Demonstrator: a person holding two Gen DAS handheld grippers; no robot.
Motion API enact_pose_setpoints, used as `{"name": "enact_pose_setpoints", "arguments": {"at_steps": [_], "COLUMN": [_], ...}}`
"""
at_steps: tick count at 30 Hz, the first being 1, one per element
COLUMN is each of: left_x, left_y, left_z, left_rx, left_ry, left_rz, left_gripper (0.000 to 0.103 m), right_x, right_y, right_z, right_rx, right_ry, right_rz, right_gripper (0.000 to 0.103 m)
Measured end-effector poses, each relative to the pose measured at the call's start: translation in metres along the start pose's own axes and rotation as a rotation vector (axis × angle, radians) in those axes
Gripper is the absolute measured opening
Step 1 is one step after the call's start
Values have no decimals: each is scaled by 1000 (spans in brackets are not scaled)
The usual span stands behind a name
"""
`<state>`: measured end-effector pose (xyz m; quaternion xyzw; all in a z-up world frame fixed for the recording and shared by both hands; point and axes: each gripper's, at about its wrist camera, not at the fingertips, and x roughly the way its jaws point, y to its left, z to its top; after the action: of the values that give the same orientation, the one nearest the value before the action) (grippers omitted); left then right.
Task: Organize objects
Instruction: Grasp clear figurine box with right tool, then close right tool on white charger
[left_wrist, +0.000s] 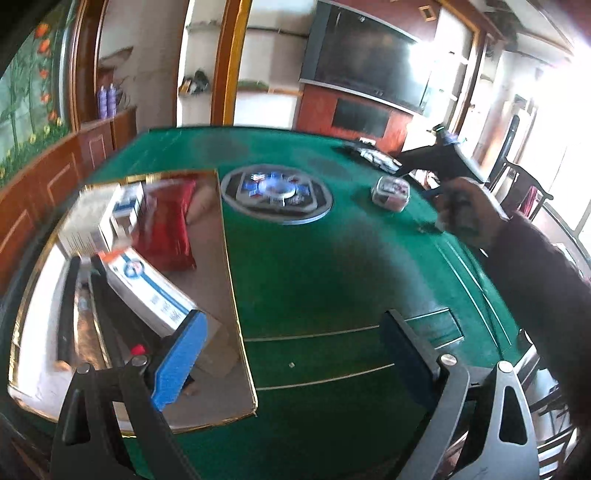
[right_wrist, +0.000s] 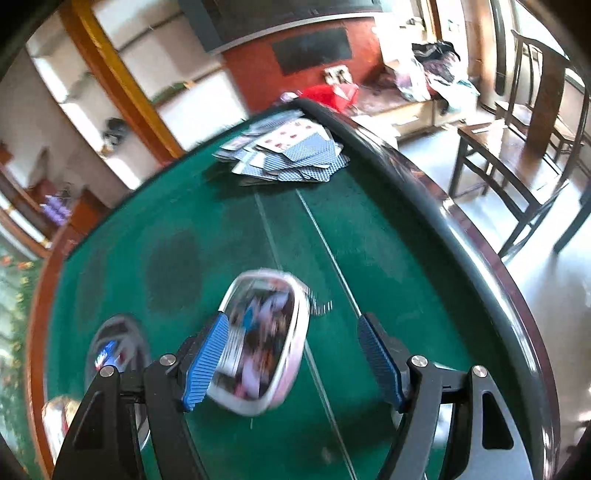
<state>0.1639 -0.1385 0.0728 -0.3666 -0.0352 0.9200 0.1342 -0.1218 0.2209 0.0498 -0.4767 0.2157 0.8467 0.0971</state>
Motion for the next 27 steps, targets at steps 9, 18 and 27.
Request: {"name": "enact_pose_setpoints", "arguments": {"at_steps": [9, 18, 27], "left_x": [6, 10, 10], "left_y": [9, -3, -13], "left_z": [4, 7, 5], "left_rx": [-31, -30, -24], "left_ry": [9, 22, 39], "left_rz": [-7, -44, -72], "left_gripper": [94, 94, 94], "right_x": [14, -30, -129], "right_y": [34, 67, -26], "right_z": [-14, -123, -102], "right_rx": [-143, -471, -317], "right_ry": [107, 265, -113], "right_rz": [73, 254, 158], "right_gripper": [59, 64, 95]}}
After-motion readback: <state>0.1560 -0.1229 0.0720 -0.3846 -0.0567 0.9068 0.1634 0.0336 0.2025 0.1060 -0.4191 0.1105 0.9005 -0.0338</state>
